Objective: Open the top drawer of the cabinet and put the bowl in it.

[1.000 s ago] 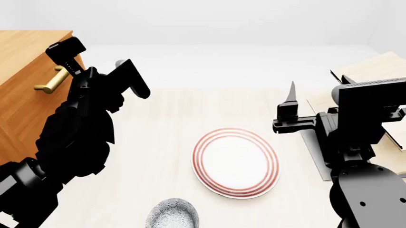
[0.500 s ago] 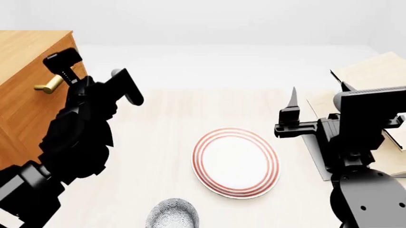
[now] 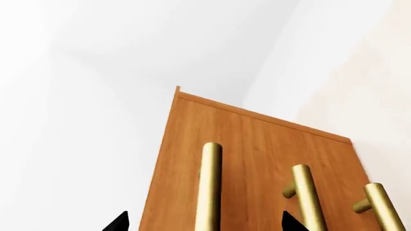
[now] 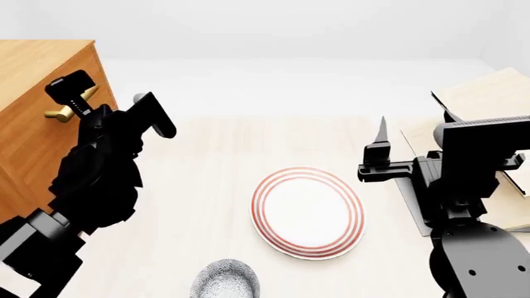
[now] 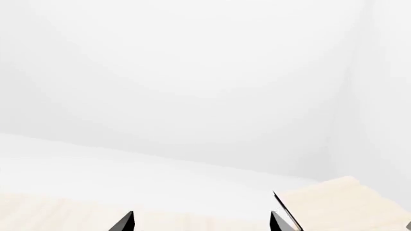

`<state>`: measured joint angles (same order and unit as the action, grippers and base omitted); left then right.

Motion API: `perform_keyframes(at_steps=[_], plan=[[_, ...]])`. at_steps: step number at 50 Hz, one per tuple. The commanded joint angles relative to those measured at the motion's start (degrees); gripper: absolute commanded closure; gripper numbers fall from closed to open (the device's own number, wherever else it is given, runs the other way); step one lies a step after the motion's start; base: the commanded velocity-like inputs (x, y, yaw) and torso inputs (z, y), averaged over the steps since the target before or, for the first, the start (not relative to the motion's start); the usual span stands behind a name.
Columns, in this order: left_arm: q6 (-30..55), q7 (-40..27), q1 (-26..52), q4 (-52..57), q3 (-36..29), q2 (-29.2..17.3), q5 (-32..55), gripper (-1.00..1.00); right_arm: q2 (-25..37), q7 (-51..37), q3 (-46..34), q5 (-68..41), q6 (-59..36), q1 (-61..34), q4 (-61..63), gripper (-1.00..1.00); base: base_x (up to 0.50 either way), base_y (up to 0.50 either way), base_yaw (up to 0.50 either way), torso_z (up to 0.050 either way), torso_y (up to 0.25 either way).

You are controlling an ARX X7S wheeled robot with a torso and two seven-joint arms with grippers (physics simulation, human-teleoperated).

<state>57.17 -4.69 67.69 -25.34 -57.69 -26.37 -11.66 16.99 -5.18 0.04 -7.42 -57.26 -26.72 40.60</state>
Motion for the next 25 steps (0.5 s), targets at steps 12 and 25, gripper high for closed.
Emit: perform_keyframes(at_steps=[12,25], plan=[[-3.3,-1.7,0.55,-8.22,1.82,1.49,1.17,-1.0,0.19,-0.39,-0.31,-0.32,0.34,-0.06,-0.69,-1.0,0.0,0.0,0.0,0.0,0.0],[-4.72,-2.76,1.69,-12.93,2.64,1.68,1.33,-1.0,0.2,-0.6,-0.55,-0.46,1.2,0.17,-1.61,-1.0,0.0,0.0,0.0,0.0,0.0]])
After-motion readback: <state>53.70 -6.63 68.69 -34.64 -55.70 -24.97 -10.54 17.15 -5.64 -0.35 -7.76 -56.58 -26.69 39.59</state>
